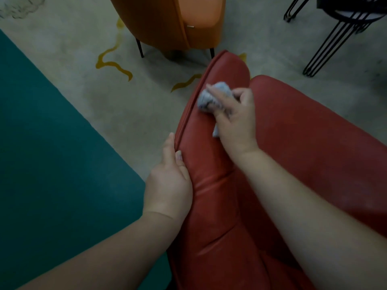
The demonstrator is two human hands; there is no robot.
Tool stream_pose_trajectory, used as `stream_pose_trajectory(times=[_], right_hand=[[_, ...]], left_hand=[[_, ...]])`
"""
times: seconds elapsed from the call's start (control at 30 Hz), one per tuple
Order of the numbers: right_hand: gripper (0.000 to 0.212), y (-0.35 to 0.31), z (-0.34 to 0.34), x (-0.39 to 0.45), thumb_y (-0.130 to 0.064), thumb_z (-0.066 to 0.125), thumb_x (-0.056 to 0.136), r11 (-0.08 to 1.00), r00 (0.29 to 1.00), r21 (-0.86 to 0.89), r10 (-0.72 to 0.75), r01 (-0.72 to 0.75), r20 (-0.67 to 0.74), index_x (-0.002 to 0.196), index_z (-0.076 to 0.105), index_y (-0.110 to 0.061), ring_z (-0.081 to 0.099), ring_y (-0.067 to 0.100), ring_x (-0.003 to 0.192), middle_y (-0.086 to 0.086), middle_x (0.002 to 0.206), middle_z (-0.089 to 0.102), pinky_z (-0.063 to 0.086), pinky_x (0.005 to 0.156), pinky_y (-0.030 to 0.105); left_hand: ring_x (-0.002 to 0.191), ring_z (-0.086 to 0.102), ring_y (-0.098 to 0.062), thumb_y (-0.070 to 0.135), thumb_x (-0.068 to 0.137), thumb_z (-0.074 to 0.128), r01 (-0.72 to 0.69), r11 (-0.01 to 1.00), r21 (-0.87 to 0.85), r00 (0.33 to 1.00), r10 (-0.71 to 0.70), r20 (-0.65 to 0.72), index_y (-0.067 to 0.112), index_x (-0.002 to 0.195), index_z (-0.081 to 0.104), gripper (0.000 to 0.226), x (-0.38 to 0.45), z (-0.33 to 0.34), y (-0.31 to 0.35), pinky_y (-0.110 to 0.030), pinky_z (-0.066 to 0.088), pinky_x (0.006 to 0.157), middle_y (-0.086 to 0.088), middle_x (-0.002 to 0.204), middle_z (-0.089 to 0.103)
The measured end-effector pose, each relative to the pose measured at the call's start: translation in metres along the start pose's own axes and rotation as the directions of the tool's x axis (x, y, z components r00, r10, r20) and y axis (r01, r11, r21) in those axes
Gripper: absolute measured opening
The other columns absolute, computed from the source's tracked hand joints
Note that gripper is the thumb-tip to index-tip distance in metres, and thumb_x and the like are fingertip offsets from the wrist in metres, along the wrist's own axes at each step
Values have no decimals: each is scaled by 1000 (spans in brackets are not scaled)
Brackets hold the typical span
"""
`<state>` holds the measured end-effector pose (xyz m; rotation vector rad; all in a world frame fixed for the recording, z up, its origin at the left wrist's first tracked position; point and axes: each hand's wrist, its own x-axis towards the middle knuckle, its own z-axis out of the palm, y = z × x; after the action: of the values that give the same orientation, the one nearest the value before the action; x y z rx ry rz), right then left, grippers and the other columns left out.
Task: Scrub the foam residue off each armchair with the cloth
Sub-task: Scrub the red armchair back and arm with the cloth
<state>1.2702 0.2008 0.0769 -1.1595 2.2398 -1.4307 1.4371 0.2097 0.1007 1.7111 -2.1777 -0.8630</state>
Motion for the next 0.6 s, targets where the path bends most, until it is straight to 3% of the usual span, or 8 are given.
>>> stream_pose_trajectory(times=[0.07,0.13,0.17,0.27,0.33,0.5,0.6], right_hand=[[35,-2,0,5,-9,64,87,997,999,55,47,-47,-5,119,65,-22,50,17,102,7,102,39,45,95,28],[37,-6,-9,-21,-8,64,86,996,999,87,5,-10,51,118,62,-26,48,-2,93,6,100,39,49,80,14],[39,-8,-15,-40,-7,65,85,994,996,108,-12,2,92,118,61,-27,48,-1,90,5,99,39,50,77,16],[36,-8,-34,-88,-14,65,83,992,975,123,-12,-15,222,115,63,-30,51,21,91,5,99,41,53,79,37],[35,-6,-41,-102,-17,66,83,994,966,93,23,-48,257,113,64,-33,50,25,93,5,99,42,51,83,41],[41,-18,-43,-105,-12,70,83,994,974,-46,109,-102,199,113,63,-39,48,28,103,1,108,41,47,90,49],[40,-28,-45,-110,-18,69,85,981,968,-141,161,-135,194,117,63,-41,57,24,90,-2,105,44,46,89,48]], left_hand=[[49,35,-2,40,97,26,1,1000,14,1000,-1,3,36,146,28,49,-1,0,0,-28,26,53,15,61,38],[48,36,-2,40,96,25,-6,1000,4,1000,6,5,35,146,28,50,-2,0,-1,-27,23,47,17,60,37],[48,35,-2,39,96,26,-10,1000,-2,1000,10,5,34,146,28,51,-2,0,-1,-27,23,47,17,60,36],[48,31,-1,36,98,30,-10,1000,1,1000,9,8,32,147,28,48,0,2,-2,-28,30,57,18,60,32],[49,32,-1,35,99,31,-16,1000,-4,1000,16,4,31,147,28,48,1,4,-3,-29,30,58,19,61,32],[51,38,-11,35,101,30,-2,1000,-22,1000,3,21,32,146,27,46,2,4,-2,-31,34,59,15,63,36],[61,48,-21,36,101,28,14,1000,-4,998,-14,54,33,146,25,45,3,1,1,-32,34,62,1,73,53]])
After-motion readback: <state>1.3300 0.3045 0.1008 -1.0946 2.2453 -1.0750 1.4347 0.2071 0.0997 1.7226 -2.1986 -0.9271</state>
